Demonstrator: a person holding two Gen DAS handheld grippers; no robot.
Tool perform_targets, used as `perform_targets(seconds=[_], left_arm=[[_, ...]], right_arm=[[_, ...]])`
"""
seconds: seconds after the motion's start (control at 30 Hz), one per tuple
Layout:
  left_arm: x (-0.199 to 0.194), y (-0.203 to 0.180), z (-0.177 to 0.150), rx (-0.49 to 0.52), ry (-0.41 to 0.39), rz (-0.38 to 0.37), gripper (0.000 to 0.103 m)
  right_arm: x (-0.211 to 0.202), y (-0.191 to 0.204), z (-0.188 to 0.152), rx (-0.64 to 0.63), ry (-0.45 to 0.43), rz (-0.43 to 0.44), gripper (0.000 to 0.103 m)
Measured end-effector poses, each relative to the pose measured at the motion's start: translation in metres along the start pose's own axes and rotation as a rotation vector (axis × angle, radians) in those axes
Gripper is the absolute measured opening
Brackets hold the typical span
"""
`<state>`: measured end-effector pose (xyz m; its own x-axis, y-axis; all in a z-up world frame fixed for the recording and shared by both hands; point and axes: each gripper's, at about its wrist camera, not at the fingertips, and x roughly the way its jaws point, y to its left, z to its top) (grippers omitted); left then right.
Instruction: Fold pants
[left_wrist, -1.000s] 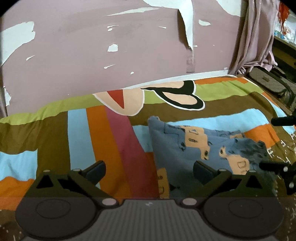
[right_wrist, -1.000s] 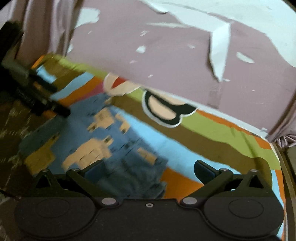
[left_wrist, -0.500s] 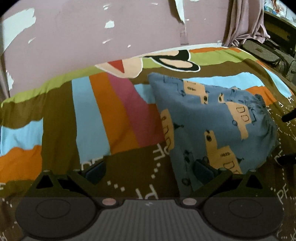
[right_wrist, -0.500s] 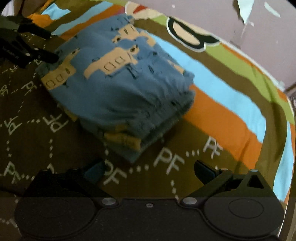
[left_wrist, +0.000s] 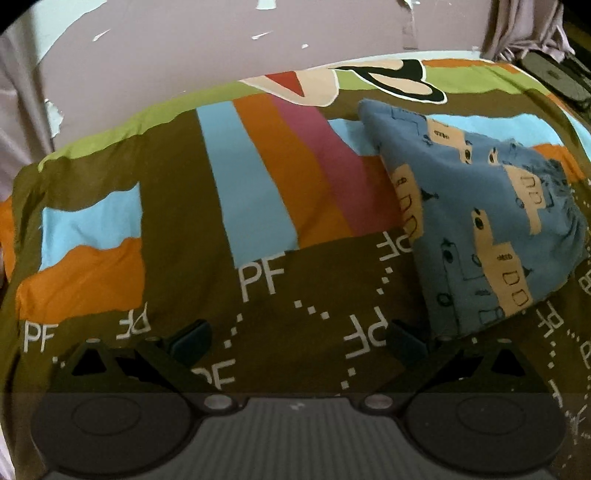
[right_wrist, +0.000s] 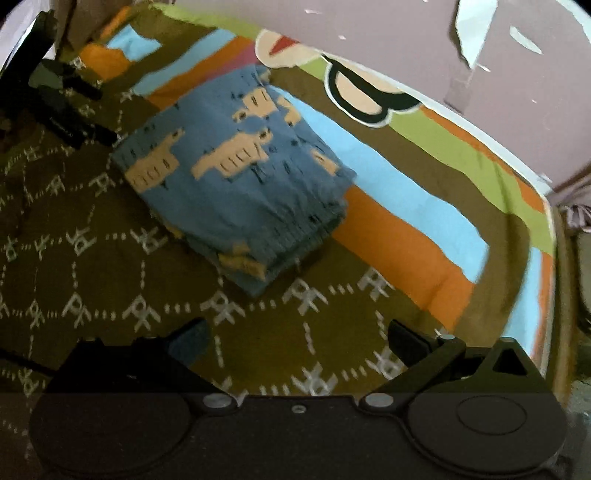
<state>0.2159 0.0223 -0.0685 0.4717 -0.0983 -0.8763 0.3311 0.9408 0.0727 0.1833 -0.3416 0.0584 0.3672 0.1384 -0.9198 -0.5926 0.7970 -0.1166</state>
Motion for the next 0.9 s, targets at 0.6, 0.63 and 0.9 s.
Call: perform_targets(seconds=[0.6, 0.63, 0.9], left_arm=[[-0.031, -0.012, 0.006, -0.195, -0.094, -0.029, 0.103], [-0.032, -0.013, 0.009, -0.216, -0.094, -0.040, 0.103], [-0.028, -0.025, 0.021, -0.285, -0.172, -0.085, 0.103]], right_arm=[[0.032, -0.038, 0.035, 0.132, -0.234, 0.214, 0.102], [0.033, -0.041, 0.038, 0.147, -0.250, 0.234, 0.102], [0.042, -0.054, 0.049, 0.145, -0.315, 0.314, 0.102]])
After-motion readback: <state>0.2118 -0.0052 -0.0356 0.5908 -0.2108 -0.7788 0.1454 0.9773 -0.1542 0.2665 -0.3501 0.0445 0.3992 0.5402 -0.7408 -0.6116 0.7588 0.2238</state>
